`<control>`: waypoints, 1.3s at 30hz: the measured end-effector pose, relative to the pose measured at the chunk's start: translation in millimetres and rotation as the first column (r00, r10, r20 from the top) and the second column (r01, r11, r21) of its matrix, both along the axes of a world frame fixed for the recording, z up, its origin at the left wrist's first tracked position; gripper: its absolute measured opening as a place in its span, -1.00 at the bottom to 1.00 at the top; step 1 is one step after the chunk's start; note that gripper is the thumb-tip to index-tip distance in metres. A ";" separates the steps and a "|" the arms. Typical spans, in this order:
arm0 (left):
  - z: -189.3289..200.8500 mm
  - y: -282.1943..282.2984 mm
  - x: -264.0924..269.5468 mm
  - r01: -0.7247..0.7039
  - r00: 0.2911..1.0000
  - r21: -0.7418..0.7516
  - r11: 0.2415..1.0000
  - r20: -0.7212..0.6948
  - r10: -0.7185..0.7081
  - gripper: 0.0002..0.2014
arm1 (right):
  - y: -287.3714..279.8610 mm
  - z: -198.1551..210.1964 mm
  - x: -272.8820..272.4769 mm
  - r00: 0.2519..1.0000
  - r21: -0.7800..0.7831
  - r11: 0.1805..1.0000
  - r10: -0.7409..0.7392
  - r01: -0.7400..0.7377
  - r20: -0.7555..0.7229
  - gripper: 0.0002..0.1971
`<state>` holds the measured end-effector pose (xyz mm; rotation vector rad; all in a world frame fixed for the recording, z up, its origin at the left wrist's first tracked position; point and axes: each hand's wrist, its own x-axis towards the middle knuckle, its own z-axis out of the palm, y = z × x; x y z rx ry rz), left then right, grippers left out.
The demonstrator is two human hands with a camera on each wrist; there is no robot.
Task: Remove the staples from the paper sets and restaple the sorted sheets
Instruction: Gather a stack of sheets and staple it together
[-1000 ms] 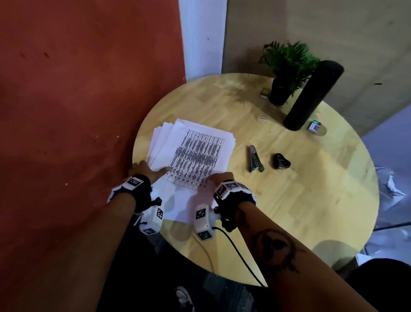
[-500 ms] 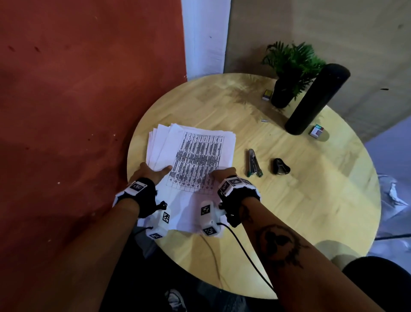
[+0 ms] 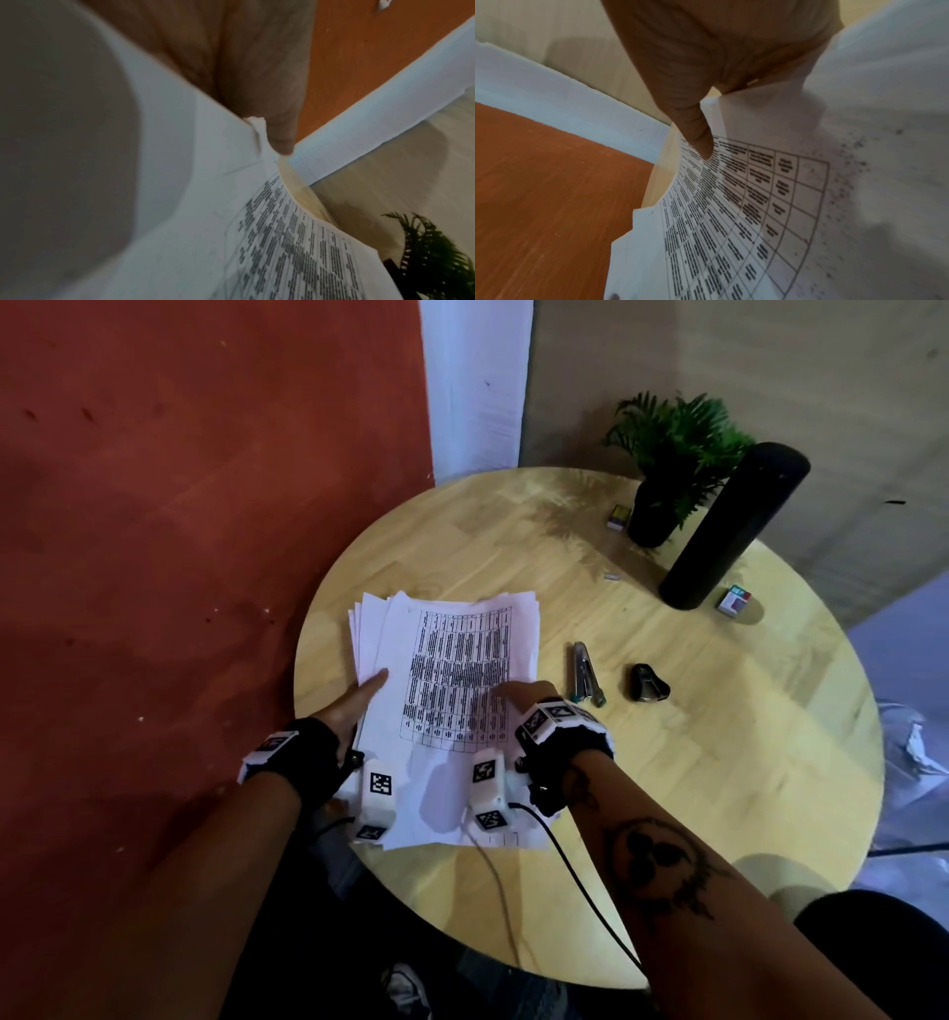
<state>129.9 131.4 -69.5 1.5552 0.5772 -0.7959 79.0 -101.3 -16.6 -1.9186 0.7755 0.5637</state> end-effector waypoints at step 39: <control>178.8 -129.5 -45.7 0.213 0.656 -0.255 0.943 0.753 0.056 -0.57 | -104.6 104.8 -94.5 0.303 0.335 0.893 -0.422 0.300 0.854 -0.53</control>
